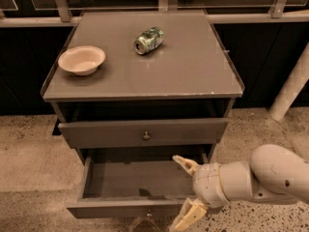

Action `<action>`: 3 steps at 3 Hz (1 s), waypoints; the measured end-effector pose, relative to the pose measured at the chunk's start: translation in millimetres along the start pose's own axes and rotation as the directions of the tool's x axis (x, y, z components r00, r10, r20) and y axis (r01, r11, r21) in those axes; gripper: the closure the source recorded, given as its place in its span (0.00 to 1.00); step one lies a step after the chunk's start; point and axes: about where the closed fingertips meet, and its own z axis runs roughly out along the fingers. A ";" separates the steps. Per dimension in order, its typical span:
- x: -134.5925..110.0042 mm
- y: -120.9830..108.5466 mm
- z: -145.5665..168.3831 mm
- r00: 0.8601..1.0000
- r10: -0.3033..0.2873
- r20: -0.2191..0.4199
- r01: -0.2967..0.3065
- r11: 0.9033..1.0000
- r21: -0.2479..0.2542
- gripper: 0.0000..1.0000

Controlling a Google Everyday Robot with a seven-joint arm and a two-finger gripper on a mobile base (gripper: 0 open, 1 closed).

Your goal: Close middle drawer

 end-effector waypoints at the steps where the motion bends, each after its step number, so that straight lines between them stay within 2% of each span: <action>1: 0.9 -1.7 -1.6 1.000 0.004 -0.002 -0.003 1.000 0.004 0.00; 2: 0.9 -1.6 -1.6 1.000 0.003 -0.002 -0.003 1.000 0.004 0.19; 3: 0.9 -1.6 -1.6 1.000 0.003 -0.002 -0.003 1.000 0.004 0.42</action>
Offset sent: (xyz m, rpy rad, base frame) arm 0.0013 -0.0021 0.0003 -0.0015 0.0004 -0.0057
